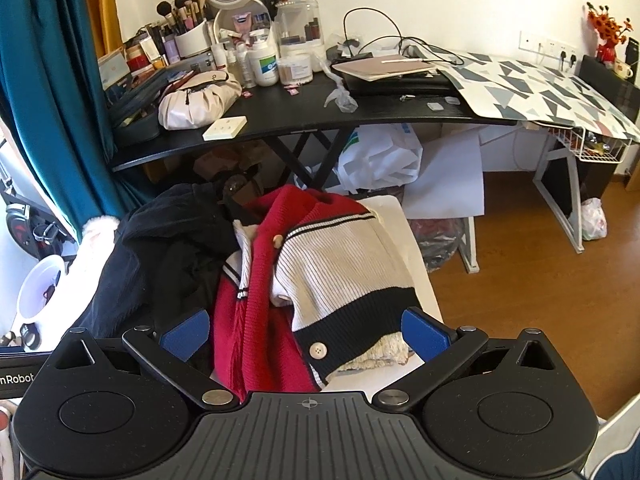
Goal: Fold clothes
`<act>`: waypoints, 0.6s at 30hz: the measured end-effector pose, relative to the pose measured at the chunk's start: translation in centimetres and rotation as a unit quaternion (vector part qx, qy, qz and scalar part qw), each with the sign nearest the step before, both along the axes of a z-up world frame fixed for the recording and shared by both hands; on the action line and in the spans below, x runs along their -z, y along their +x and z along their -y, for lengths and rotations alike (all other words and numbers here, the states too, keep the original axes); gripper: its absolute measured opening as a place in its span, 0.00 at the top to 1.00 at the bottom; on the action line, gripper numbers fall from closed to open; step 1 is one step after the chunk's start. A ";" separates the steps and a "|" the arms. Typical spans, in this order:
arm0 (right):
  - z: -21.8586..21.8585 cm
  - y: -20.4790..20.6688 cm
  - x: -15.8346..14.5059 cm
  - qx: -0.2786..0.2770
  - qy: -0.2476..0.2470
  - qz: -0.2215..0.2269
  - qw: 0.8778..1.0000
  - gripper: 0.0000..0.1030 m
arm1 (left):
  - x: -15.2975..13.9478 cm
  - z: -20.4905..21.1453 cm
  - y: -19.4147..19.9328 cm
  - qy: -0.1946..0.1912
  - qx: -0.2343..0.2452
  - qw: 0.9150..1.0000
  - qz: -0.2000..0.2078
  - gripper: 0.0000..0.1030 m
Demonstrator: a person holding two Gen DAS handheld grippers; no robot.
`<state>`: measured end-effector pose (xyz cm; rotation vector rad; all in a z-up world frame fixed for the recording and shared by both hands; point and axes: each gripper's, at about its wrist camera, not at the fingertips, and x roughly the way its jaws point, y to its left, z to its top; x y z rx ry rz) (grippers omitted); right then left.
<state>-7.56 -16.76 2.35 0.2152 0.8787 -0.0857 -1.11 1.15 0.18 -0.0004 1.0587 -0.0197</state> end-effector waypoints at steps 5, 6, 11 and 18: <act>0.0 0.4 0.1 -0.007 0.004 -0.006 1.000 0.01 | 0.1 -0.5 -0.3 0.000 -0.010 1.000 -0.006 0.01; -0.1 0.3 0.2 -0.008 0.005 -0.006 1.000 0.01 | 0.1 -0.6 -0.4 0.000 -0.013 1.000 -0.006 0.01; -0.8 0.4 0.5 -0.013 0.006 -0.005 1.000 0.01 | 0.1 -0.9 -0.7 -0.001 -0.022 1.000 -0.004 0.01; -1.0 0.3 0.5 -0.019 0.005 -0.002 1.000 0.01 | 0.0 -1.1 -1.0 -0.004 -0.031 1.000 -0.005 0.01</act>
